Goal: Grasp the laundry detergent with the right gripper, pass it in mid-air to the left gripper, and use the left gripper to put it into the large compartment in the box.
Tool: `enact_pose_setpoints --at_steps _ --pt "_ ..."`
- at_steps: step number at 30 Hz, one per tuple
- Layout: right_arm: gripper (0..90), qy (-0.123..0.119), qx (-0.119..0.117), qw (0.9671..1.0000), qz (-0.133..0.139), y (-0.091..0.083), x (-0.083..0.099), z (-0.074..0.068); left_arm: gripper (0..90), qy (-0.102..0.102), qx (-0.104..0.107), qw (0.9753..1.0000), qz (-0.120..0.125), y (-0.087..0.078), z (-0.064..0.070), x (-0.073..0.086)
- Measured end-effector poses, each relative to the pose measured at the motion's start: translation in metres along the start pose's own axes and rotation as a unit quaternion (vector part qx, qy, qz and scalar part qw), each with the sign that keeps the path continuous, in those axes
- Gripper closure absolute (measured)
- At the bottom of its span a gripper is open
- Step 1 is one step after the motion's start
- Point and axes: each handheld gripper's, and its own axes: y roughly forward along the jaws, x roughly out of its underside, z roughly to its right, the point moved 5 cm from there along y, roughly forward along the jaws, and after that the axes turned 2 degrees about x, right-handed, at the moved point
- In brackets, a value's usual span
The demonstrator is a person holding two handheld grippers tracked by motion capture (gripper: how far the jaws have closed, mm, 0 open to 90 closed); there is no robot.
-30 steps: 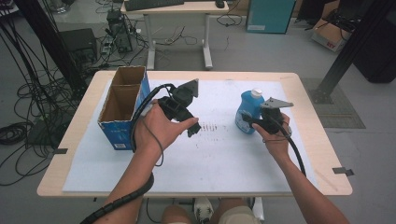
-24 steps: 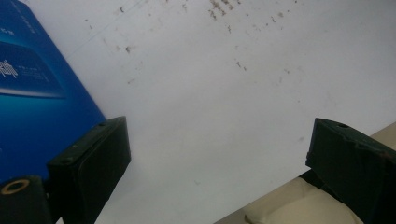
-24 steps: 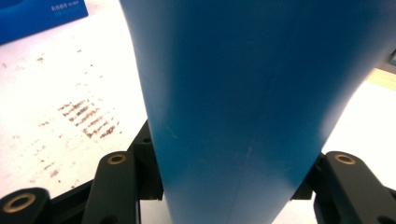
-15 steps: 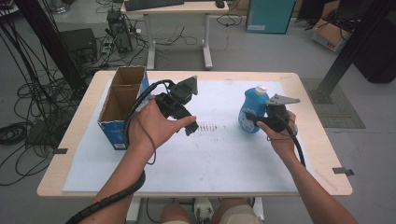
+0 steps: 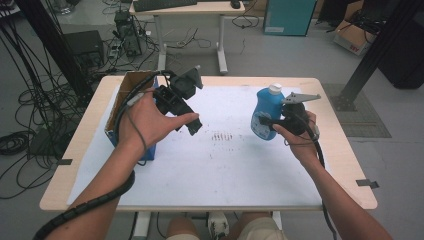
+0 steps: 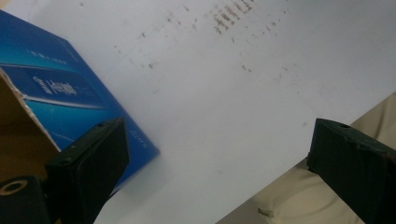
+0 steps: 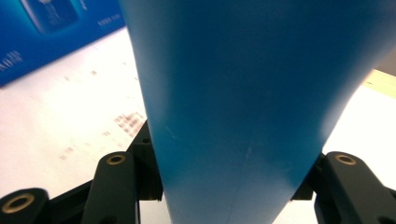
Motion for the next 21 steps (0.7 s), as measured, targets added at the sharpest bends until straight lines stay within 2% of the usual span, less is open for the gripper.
enact_pose_setpoints --at_steps 1,2,3,4,5,8,10,11,13,14,16,17,18,19,20,21 --pt "44.8 0.003 -0.013 0.9999 0.0 0.0 -0.009 -0.005 5.8 0.005 0.001 1.0 0.003 -0.004 -0.003 -0.001" --pt "44.8 0.003 -0.013 0.9999 0.0 0.0 -0.009 -0.005 5.8 0.005 0.001 1.0 0.003 -0.004 -0.003 -0.001" --pt "44.8 -0.002 -0.023 0.9997 0.001 0.001 -0.015 -0.01 5.8 0.015 0.003 0.9999 0.004 -0.01 -0.008 -0.004" --pt "44.8 -0.002 -0.023 0.9997 0.001 0.001 -0.015 -0.01 5.8 0.015 0.003 0.9999 0.004 -0.01 -0.008 -0.004" --pt "44.8 -0.01 -0.035 0.9994 -0.001 0.002 -0.023 -0.014 5.8 0.032 0.001 0.9995 -0.003 -0.016 -0.012 -0.007" --pt "44.8 -0.019 -0.047 0.9987 0.001 0.005 -0.032 -0.019 5.8 0.041 0.0 0.9991 0.0 -0.021 -0.015 -0.01" --pt "44.8 -0.029 -0.071 0.9971 0.001 0.008 -0.043 -0.025 5.8 0.06 -0.005 0.9982 0.001 -0.028 -0.021 -0.016" --pt "44.8 -0.029 -0.071 0.9971 0.001 0.008 -0.043 -0.025 5.8 0.06 -0.005 0.9982 0.001 -0.028 -0.021 -0.016" --pt "44.9 -0.034 -0.096 0.9948 -0.001 0.011 -0.052 -0.032 5.8 0.07 -0.005 0.9975 0.003 -0.031 -0.023 -0.019" --pt "44.9 -0.034 -0.096 0.9948 -0.001 0.011 -0.052 -0.032 5.8 0.074 -0.005 0.9972 0.006 -0.033 -0.025 -0.021" --pt "44.9 -0.043 -0.122 0.9916 0.001 0.016 -0.061 -0.039 5.7 0.087 -0.002 0.9961 0.008 -0.034 -0.028 -0.027" --pt "44.8 -0.047 -0.129 0.9906 0.0 0.018 -0.063 -0.041 5.7 0.098 -0.003 0.9951 0.005 -0.035 -0.029 -0.029" --pt "44.8 -0.054 -0.138 0.989 0.002 0.021 -0.066 -0.044 5.7 0.098 -0.003 0.9951 0.005 -0.035 -0.029 -0.029" --pt "44.8 -0.054 -0.138 0.989 0.002 0.021 -0.066 -0.044 5.7 0.106 -0.006 0.9943 0.007 -0.035 -0.029 -0.031" --pt "44.8 -0.061 -0.146 0.9874 0.0 0.023 -0.068 -0.047 5.7 0.115 -0.009 0.9934 0.003 -0.035 -0.03 -0.032" --pt "44.8 -0.074 -0.159 0.9844 -0.003 0.028 -0.07 -0.054 5.7 0.12 -0.01 0.9927 0.002 -0.035 -0.031 -0.034"
